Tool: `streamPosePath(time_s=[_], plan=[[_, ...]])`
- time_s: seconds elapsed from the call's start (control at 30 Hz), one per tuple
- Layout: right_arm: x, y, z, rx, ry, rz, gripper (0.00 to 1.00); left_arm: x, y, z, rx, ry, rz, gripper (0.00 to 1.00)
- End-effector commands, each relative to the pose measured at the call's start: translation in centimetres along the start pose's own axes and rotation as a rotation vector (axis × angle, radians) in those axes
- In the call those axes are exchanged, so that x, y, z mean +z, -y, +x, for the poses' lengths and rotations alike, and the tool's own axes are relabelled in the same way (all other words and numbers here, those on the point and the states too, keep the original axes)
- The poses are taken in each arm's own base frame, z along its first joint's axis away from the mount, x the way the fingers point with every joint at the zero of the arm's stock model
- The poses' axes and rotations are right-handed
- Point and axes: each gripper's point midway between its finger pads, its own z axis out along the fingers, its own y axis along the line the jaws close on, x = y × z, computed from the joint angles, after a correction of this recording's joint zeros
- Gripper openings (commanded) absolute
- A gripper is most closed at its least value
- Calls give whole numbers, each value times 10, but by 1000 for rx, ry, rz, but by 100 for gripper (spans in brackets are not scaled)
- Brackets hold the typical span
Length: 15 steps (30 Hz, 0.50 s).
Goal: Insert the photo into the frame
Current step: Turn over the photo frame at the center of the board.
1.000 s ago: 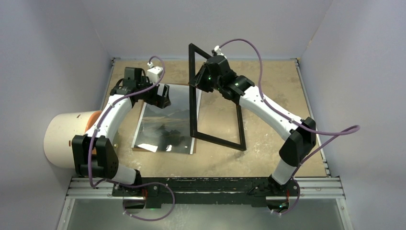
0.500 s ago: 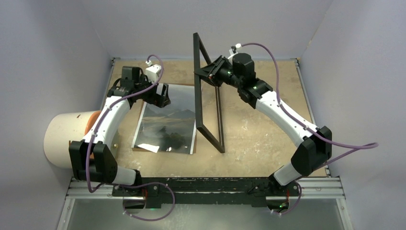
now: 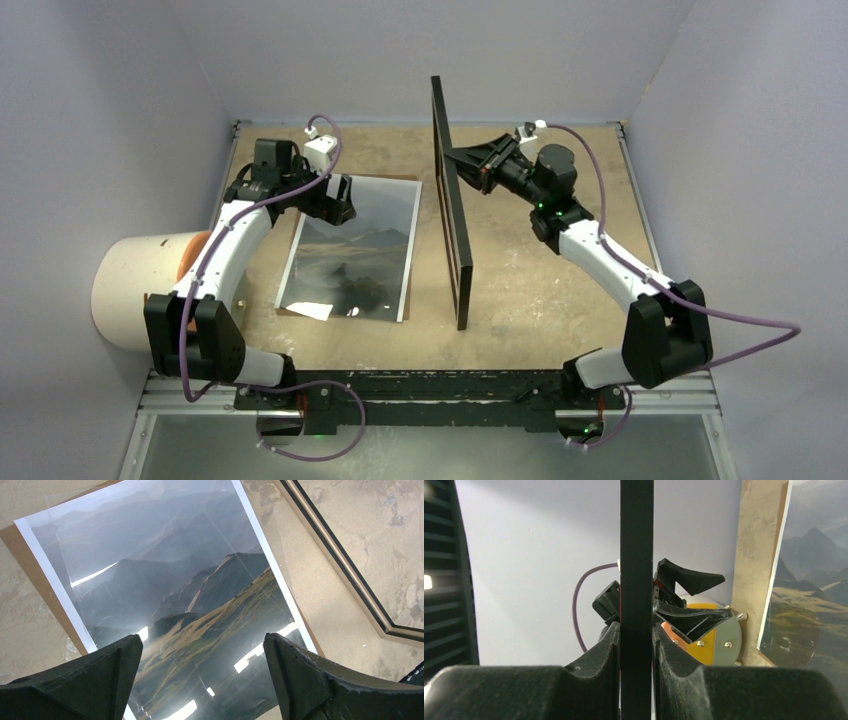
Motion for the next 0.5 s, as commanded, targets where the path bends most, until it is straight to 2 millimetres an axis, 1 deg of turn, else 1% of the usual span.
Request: streamPosePath(time_s=[0.0,0.1,0.2,0.23,0.3,0.33,0.37,0.43,0.47], plan=[[-29,-16,-3,3,-44,-53,24,-9,4,-25,30,74,9,100],[-43,-6,-18,-3,-37,-5,54,-8,4,-26,31,78,9,100],[-58,3,-34,-31,-16,42,75,-8,3,-26,34,79,7,100],[-64,5,-42,-38,10,58,81,-7,3,-27,36,80,7,100],[-78,5,-54,-63,52,82,94,-7,3,-27,39,79,7,100],[-84,7,-59,-70,70,100,97,-7,2,-27,39,80,6,100],[-91,9,-65,-78,89,118,99,-6,2,-27,40,79,7,100],[-101,13,-71,-95,109,158,99,-5,1,-26,42,77,6,100],[-107,15,-78,-109,133,181,99,-5,1,-26,45,77,6,100]])
